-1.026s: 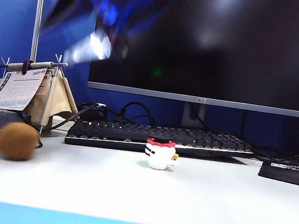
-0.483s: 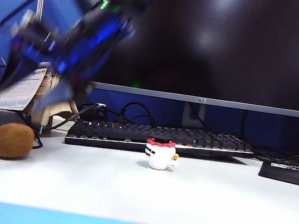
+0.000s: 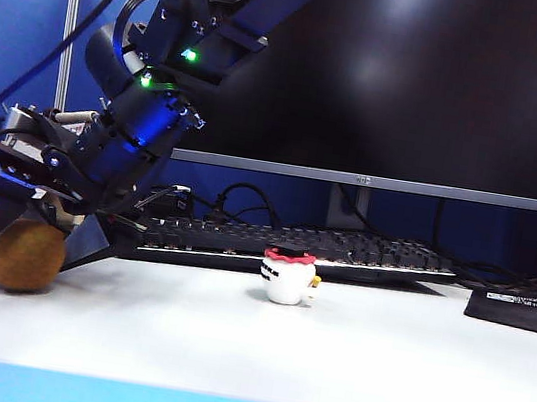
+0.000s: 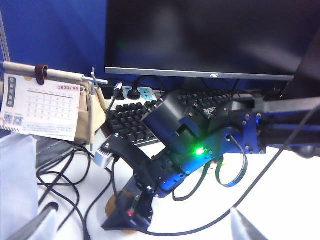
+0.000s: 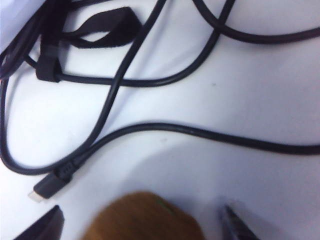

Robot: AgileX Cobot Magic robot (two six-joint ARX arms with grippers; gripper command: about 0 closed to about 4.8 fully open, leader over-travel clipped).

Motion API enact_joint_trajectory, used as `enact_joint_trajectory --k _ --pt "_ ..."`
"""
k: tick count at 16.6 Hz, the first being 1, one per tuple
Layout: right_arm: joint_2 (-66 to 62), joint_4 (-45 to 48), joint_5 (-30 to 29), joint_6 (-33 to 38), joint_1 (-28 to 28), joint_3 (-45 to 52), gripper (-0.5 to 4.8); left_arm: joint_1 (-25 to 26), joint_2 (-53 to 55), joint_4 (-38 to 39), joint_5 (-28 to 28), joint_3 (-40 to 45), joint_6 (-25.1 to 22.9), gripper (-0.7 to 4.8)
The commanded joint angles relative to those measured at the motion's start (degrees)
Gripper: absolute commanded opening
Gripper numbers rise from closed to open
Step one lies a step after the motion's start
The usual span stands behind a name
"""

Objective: Place the kiwi on top of the doll with a flat head.

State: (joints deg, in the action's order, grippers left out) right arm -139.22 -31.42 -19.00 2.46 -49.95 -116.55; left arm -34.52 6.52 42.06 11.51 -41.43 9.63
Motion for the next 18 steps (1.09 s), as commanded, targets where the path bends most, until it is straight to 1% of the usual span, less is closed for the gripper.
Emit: enact_joint_trajectory --k 1,2,3,4,6,9,11,13,15,17,18 --pt "0.24 -7.98 1.57 -2.45 0.13 -0.07 4.04 0.04 0.04 -0.9 -0.13 -0.13 -1.75 4.79" --pt "0.24 -9.33 2.8 -4.04 0.09 -0.07 4.0 0.04 0.04 -1.33 0.07 -0.13 -1.75 4.79" --pt "0.24 -9.9 3.67 -5.09 0.02 -0.04 3.84 0.04 0.04 -1.51 0.13 -0.13 -1.75 4.79" --pt "0.24 -9.94 3.72 -5.31 0.02 -0.04 3.51 0.04 0.04 -1.49 0.26 -0.13 -1.88 4.79" --pt "0.63 -9.62 3.67 -5.29 0.26 -0.07 2.08 0.04 0.04 -1.49 0.26 -0.13 -2.21 4.79" --pt "2.47 -8.55 3.67 -5.51 0.98 -0.07 2.08 0.04 0.04 -1.49 0.28 -0.13 -2.25 4.79" --pt "6.82 -6.45 3.82 -8.46 2.78 -0.07 2.08 0.04 0.04 -1.46 0.28 -0.13 -2.34 4.79" --pt "12.24 -7.93 3.65 -8.72 6.03 -0.07 2.08 0.04 0.04 -1.42 0.24 -0.13 -2.34 4.79" --pt "19.58 -17.9 3.98 -10.29 12.52 -0.07 2.08 0.04 0.04 -1.46 0.24 -0.13 -2.34 4.79" --pt "22.36 -25.7 3.91 -10.62 17.44 -0.07 2.08 0.04 0.04 -1.46 0.24 -0.13 -2.34 4.79" --pt "22.95 -29.18 3.93 -11.98 19.5 -0.07 2.08 0.04 0.04 -1.53 0.26 -0.13 -2.34 4.79"
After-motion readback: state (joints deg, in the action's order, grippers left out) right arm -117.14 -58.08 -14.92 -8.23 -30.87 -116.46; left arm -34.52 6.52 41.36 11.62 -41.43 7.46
